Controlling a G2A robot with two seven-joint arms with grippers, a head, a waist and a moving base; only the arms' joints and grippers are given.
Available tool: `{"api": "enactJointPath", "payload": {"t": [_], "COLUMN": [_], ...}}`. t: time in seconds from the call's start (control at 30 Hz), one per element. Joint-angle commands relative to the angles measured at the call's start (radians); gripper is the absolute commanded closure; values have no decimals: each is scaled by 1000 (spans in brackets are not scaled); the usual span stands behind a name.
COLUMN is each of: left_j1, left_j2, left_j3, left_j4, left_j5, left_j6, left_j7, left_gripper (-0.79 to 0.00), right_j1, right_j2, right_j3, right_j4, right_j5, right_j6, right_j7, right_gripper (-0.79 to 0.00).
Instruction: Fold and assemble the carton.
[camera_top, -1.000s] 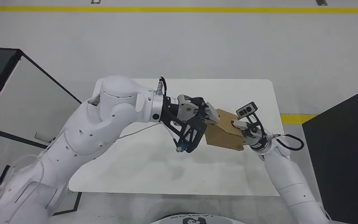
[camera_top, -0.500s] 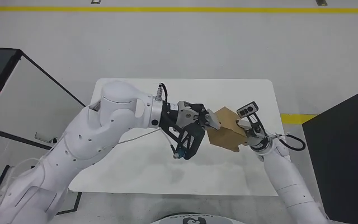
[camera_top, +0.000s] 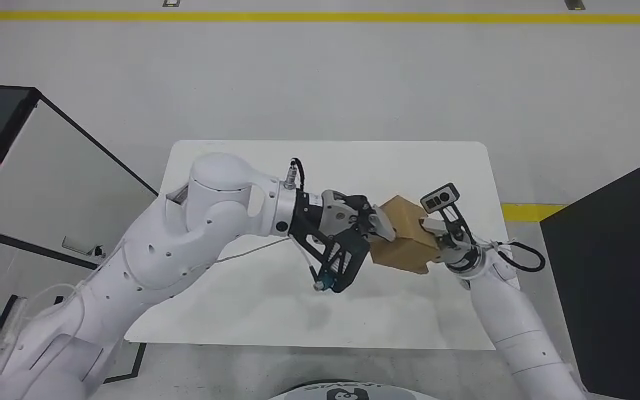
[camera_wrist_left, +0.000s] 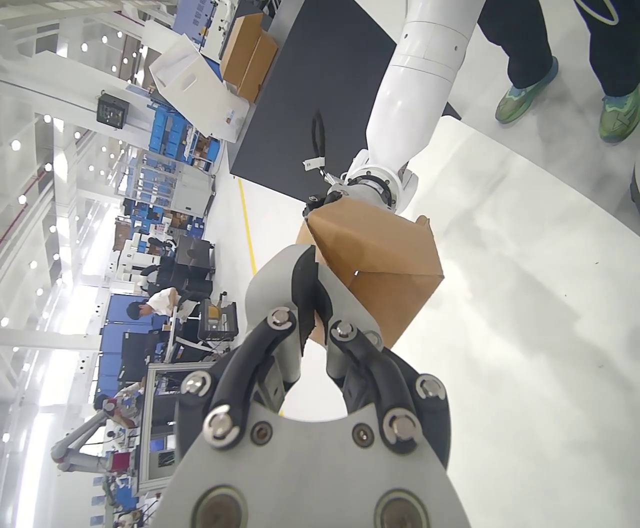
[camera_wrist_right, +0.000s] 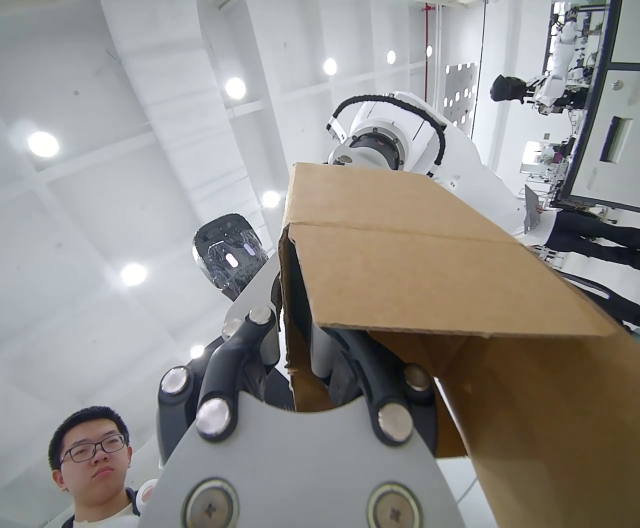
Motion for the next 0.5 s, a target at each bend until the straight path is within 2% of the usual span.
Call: {"api": "enactJointPath", "payload": {"t": [0.0, 0.47], "left_j1": [3, 14], "left_j2": [1, 5], "left_j3": [-3, -20], "left_j4": [5, 19], "left_j5": [-1, -12], "left_j6": [1, 2], "left_j7": [1, -6], "left_gripper": [0, 0], "right_j1": [-2, -3], "right_j2": [1, 1], "right_j3": [0, -3], "right_j4": [-1, 0], "right_j5": [3, 3], "right_j6": [-2, -7], "right_j7": [0, 0], "right_gripper": [0, 0]}}
